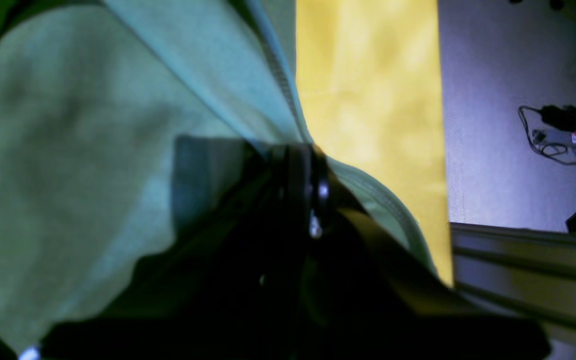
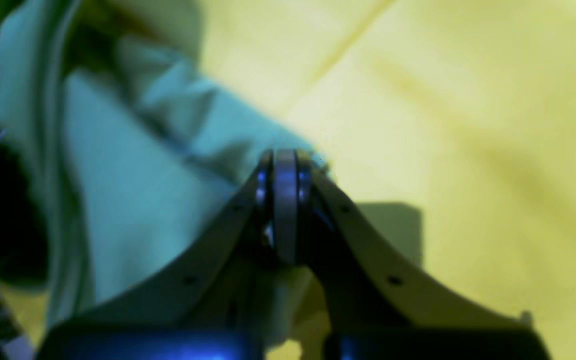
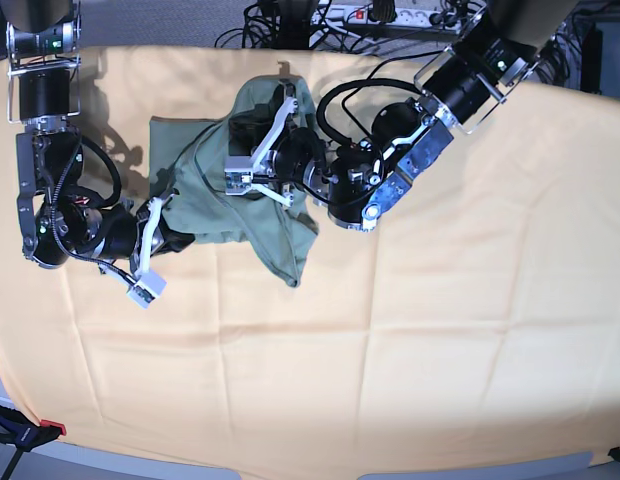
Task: Fold the T-shirt properly
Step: 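Tuck and press the bundle flat with both grippers, then release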
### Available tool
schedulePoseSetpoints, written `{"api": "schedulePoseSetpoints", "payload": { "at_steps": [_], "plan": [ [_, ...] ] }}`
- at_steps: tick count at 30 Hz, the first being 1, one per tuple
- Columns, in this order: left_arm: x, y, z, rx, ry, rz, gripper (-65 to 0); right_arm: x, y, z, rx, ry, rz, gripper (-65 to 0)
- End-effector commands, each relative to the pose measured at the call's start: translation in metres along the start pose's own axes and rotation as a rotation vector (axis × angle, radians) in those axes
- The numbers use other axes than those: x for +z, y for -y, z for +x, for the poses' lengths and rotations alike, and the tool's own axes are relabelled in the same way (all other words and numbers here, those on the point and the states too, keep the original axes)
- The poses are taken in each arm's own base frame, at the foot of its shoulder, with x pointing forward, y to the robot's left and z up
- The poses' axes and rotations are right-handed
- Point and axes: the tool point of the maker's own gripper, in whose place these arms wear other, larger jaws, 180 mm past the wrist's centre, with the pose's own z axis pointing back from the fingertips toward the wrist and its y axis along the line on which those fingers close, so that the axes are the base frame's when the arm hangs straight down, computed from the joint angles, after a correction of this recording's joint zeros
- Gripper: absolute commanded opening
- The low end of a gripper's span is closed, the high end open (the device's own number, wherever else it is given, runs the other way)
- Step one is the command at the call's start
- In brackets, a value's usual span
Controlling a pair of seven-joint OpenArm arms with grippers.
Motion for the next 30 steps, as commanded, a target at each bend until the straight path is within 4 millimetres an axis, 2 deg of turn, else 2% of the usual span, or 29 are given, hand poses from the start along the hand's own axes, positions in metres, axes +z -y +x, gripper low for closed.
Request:
{"api": "schedulePoseSetpoints", "payload": {
  "at_steps": [1,8,14,18,23,27,30],
  "plan": [
    [0.01,-0.02,-0.004,-0.015,-0.053,0.062,-65.0,0.011,0.004,0.011,0.017,0.034,-0.006,-65.0],
    [0.028,-0.056,-0.003,-0.038,-0.128,0.116,-65.0,0.013,-0.001,-0.023,-0.026,-0.028,0.015,-65.0],
    [0.044,-0.098,0.006,-0.083,-0.127,0.227,-65.0,0.006,-0.018,-0.055,-0.081,-0.07,0.063,-65.0],
    [0.055,-0.13,0.008,-0.099,-0.081,0.316,-65.0,0.004,-0.035,-0.068,-0.136,-0.062,0.131,-65.0],
    [0.058,-0.149,0.014,-0.121,0.029,0.366,-65.0,0.003,-0.053,-0.077,-0.145,-0.062,0.17,-65.0],
    [0.064,-0.154,0.016,-0.161,-0.002,0.392,-65.0,0.007,-0.06,-0.069,-0.106,-0.046,0.17,-65.0],
    [0.081,-0.162,0.025,-0.159,-0.014,0.428,-65.0,0.011,-0.061,-0.059,-0.072,-0.023,0.158,-65.0]
  ]
}}
